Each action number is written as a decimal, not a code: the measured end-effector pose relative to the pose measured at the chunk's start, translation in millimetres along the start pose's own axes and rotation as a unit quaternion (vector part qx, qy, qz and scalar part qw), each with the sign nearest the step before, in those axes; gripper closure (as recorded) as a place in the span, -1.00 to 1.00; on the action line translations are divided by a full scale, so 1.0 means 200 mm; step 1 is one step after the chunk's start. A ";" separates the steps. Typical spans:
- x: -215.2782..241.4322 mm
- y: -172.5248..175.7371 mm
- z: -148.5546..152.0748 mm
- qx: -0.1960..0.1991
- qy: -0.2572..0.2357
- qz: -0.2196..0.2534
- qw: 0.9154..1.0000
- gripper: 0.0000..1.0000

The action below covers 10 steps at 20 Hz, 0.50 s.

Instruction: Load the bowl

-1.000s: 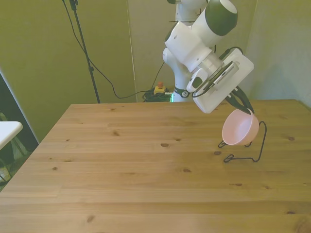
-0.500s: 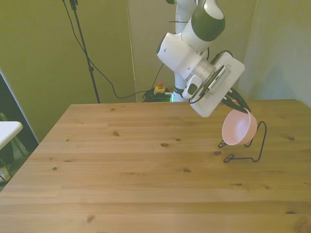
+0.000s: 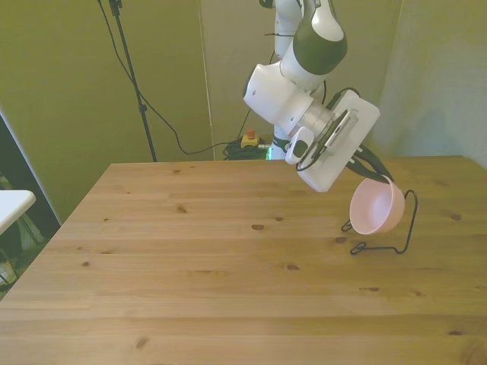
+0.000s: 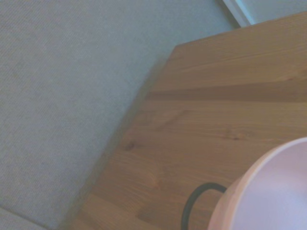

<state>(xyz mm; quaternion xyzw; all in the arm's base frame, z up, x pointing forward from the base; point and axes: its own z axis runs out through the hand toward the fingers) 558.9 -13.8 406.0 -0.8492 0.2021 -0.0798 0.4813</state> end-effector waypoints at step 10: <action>0.03 0.01 0.09 -0.001 -0.008 0.003 1.000 1.00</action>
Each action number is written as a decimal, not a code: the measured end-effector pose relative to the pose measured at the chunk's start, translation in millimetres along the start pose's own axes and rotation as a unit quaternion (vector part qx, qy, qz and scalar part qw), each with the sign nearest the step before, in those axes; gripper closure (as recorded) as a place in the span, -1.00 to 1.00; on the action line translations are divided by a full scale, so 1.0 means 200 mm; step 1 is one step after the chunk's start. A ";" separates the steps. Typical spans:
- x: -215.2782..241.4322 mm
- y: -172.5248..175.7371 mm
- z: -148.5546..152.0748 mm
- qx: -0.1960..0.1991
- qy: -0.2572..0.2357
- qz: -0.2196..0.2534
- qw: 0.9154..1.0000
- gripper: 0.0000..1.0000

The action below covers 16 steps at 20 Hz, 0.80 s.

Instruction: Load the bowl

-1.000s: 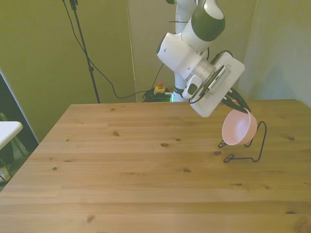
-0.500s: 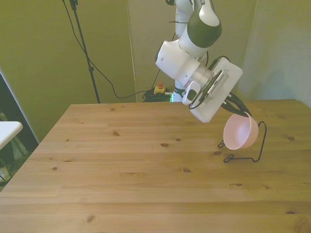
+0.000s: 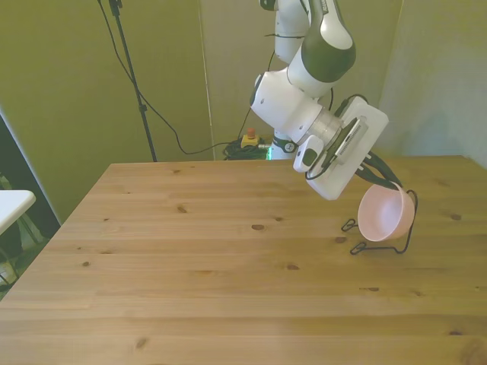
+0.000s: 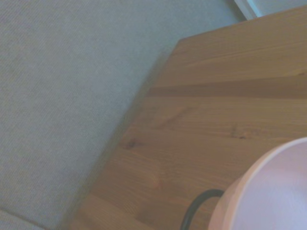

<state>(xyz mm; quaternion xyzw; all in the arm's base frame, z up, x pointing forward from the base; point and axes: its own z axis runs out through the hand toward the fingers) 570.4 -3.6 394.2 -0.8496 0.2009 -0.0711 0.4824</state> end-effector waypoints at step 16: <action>0.02 0.05 0.06 -0.003 -0.002 0.011 1.000 -1.00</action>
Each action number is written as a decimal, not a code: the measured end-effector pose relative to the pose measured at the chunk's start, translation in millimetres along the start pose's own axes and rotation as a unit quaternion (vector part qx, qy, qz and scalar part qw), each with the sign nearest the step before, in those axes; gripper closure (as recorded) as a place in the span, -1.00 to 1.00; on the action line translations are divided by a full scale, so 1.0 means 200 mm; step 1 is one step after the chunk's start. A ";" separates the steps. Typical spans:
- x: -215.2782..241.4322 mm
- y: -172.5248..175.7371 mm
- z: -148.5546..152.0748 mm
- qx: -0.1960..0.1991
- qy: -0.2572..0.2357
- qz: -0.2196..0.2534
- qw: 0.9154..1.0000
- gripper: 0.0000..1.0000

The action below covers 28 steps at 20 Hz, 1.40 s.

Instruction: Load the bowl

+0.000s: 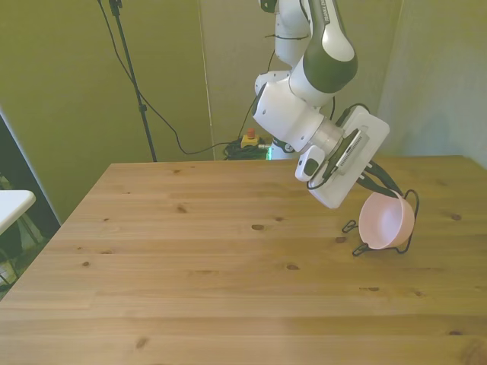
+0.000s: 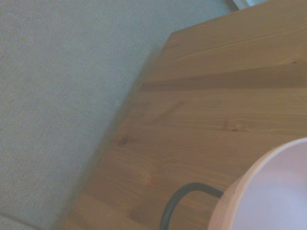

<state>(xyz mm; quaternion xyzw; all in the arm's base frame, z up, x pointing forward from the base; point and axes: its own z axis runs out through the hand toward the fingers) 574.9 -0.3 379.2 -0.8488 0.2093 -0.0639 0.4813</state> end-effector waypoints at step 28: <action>-0.10 -0.30 -0.51 -0.193 0.121 0.103 0.968 -1.00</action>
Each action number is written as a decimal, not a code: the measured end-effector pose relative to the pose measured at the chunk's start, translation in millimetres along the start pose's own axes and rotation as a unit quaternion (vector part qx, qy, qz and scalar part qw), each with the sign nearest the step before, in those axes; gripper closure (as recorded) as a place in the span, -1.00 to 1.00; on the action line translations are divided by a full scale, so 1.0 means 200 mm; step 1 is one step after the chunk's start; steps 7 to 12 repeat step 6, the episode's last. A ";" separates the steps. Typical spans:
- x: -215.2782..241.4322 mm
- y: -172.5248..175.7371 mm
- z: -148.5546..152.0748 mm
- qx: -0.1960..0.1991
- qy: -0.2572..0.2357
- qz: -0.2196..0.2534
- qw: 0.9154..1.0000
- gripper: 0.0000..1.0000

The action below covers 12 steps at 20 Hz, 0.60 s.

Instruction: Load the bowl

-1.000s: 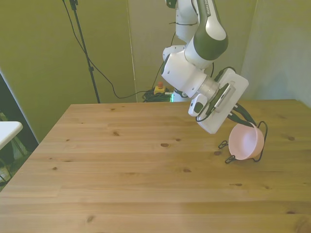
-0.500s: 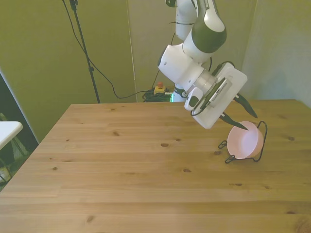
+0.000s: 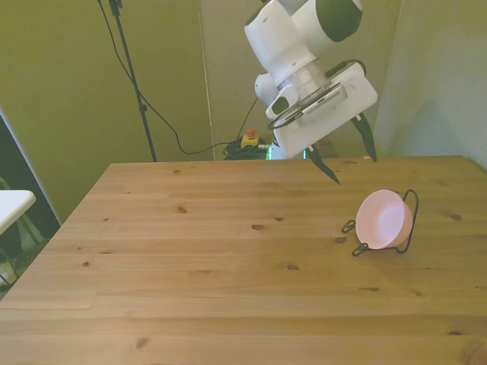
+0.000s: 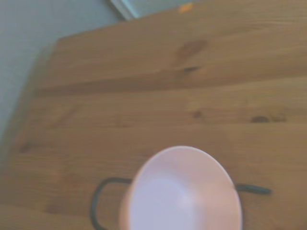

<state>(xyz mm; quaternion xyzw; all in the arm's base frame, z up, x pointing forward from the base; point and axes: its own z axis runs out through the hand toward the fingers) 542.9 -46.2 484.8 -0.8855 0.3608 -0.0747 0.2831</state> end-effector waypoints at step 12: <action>-0.08 0.07 0.00 -0.109 0.053 0.002 0.993 -1.00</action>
